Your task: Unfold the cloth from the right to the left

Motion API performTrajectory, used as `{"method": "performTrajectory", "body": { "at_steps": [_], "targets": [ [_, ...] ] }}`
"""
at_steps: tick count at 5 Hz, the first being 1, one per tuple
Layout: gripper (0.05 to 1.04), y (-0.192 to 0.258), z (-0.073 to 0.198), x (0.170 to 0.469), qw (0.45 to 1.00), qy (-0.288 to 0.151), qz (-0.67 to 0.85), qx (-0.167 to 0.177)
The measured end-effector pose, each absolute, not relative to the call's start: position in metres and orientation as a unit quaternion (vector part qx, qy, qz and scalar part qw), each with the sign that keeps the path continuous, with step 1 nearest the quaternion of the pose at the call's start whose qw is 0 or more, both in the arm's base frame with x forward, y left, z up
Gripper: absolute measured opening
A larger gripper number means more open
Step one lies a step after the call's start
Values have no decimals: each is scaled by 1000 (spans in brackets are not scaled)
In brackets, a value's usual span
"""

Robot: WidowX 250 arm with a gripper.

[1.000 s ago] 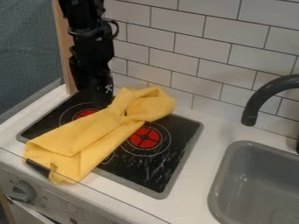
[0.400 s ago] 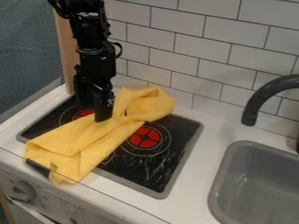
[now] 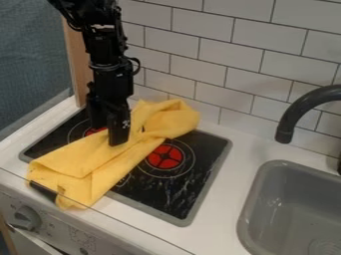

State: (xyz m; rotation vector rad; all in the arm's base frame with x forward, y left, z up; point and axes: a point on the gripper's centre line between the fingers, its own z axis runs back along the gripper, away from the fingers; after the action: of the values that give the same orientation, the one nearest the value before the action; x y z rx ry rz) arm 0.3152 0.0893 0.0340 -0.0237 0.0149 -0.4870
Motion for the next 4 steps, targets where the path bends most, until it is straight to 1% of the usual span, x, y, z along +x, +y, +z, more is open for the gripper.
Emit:
{"method": "performTrajectory", "body": {
  "at_steps": [1,3,4],
  "targets": [
    [934,86,33,316,969,7,-249,-10],
    [322,85,31,320,968,-5,-250,-7],
    [130,84,30,320,968,-7,-251,-8]
  ]
}}
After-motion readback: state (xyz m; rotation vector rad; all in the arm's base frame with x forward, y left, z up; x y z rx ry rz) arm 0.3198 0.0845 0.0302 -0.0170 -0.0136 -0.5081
